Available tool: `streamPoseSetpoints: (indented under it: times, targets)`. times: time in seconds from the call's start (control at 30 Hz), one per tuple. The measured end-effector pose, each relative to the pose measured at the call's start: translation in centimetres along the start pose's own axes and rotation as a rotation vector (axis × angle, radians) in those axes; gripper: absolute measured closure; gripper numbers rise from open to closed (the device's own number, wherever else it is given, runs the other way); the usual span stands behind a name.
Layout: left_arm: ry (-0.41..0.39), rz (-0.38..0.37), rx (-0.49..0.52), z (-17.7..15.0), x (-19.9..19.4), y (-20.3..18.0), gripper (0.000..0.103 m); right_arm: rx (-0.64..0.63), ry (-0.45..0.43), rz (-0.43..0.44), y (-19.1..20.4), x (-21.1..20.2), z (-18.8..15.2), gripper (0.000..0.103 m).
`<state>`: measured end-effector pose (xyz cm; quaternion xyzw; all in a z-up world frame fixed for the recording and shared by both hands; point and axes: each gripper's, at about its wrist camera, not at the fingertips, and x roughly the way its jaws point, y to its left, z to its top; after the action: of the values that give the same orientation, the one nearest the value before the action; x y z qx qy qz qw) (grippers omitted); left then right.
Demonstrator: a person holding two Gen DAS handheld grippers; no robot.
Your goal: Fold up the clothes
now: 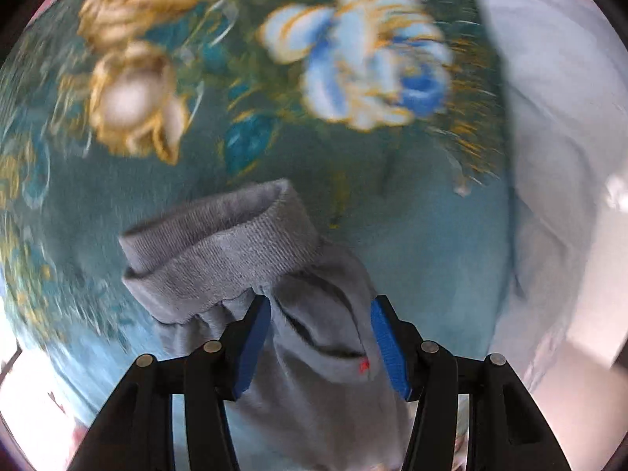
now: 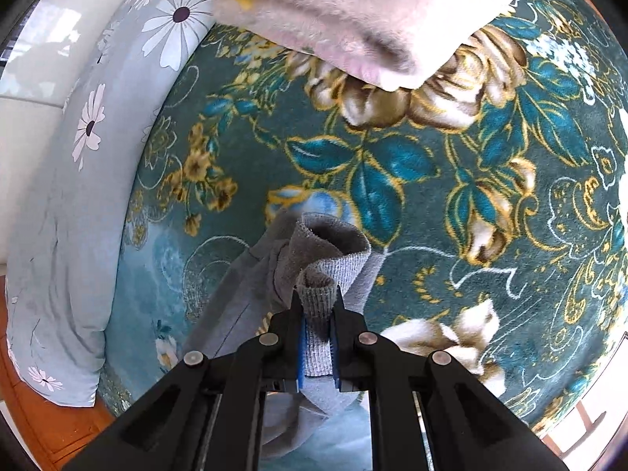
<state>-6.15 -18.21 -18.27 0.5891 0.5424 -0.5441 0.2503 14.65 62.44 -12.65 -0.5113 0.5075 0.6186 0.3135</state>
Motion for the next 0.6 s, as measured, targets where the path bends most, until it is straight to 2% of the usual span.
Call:
streamPoseSetpoints:
  times: [0.07, 0.13, 0.2, 0.27, 0.33, 0.43, 0.53, 0.6]
  targets:
    - [-0.012, 0.013, -0.076, 0.5, 0.6, 0.3, 0.049, -0.009, -0.006, 0.000, 0.3, -0.3, 0.2, 0.093]
    - [-0.033, 0.066, -0.082, 0.7, 0.6, 0.2, 0.082, -0.011, -0.011, 0.000, 0.2, -0.6, 0.3, 0.093]
    - [-0.053, 0.120, -0.075, 0.8, 0.6, 0.0, 0.091, -0.008, -0.013, 0.000, 0.0, -0.9, 0.4, 0.093]
    - [-0.065, 0.139, -0.046, 0.6, 0.2, -0.5, 0.093, -0.012, -0.013, 0.012, -0.1, -1.2, 0.3, 0.093]
    - [-0.056, 0.110, -0.021, 0.2, -0.9, -1.0, 0.093, -0.032, -0.014, 0.024, 0.0, -1.6, 0.2, 0.093]
    - [-0.065, 0.054, -0.054, 0.6, -1.7, -0.1, 0.094, -0.102, -0.059, 0.088, 1.1, -3.6, 0.1, 0.093]
    - [-0.080, 0.007, -0.097, 1.1, -2.2, 0.9, 0.093, -0.139, -0.132, 0.191, 1.3, -5.6, 0.4, 0.093]
    - [-0.089, -0.025, -0.126, 1.5, -2.6, 1.6, 0.093, -0.123, -0.103, 0.176, 1.1, -3.9, 1.1, 0.093]
